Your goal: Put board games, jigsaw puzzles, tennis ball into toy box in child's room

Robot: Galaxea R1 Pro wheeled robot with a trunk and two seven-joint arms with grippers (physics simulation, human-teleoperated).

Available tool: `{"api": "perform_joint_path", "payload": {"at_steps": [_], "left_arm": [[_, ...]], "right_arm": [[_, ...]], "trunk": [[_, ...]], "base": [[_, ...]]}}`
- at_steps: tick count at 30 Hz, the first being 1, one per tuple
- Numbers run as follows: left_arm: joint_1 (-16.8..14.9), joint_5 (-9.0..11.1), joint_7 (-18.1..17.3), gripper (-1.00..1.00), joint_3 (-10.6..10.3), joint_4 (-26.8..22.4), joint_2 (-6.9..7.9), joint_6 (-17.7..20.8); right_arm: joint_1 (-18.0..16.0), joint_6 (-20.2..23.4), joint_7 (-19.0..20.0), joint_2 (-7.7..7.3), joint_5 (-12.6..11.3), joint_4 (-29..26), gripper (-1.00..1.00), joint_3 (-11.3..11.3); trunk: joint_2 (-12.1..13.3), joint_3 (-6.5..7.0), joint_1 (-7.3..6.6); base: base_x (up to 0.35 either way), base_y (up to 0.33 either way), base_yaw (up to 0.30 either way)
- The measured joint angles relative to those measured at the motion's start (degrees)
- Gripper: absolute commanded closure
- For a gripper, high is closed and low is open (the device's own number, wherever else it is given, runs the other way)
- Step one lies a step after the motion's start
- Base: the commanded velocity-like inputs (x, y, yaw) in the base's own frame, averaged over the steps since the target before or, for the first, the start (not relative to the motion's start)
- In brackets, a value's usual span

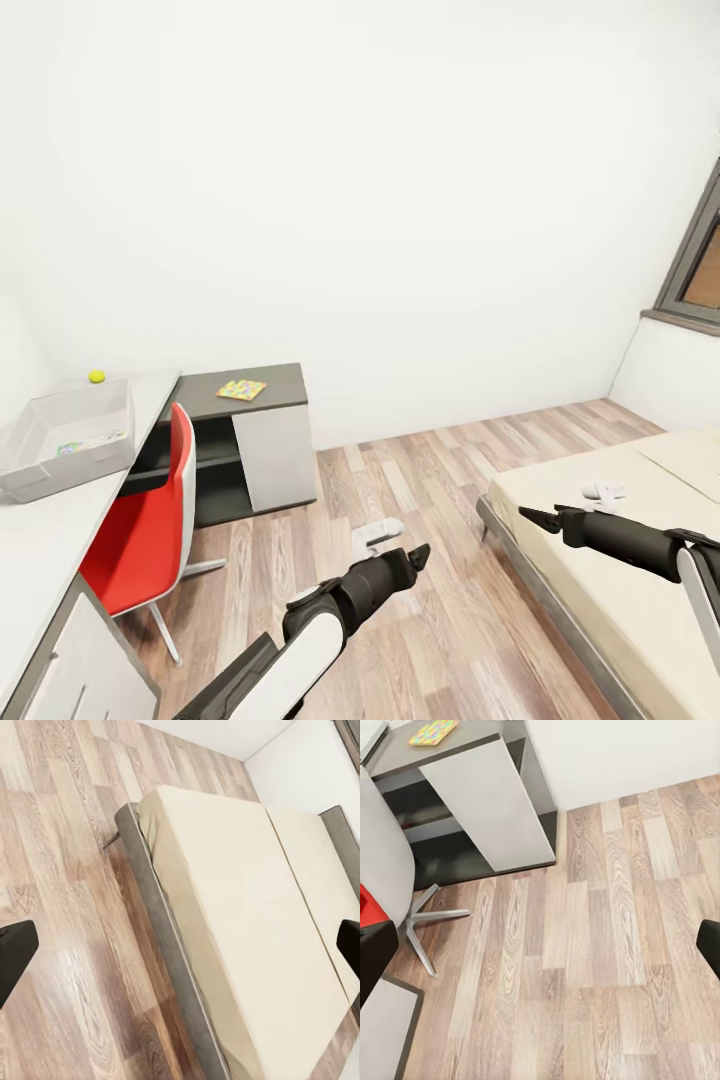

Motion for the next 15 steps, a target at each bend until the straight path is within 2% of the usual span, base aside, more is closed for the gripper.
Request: {"api": "perform_joint_path", "payload": {"at_steps": [11, 15], "left_arm": [[0.01, 0.25, -0.1, -1.0, 1.07, 1.16, -0.05, -0.02], [0.04, 0.28, -0.11, -1.0, 1.45, 1.26, -0.05, 0.01]], "right_arm": [[0.04, -0.05, 0.13, -0.04, -0.05, -0.02, -1.0, -0.08], [0.06, -0.06, 0.17, -0.03, -0.06, -0.08, -1.0, -0.08]], "trunk": [[0.01, 0.91, 0.01], [0.01, 1.1, 0.01]], "base": [[-0.008, 0.0, 0.0], [-0.089, -0.034, 0.0]]}}
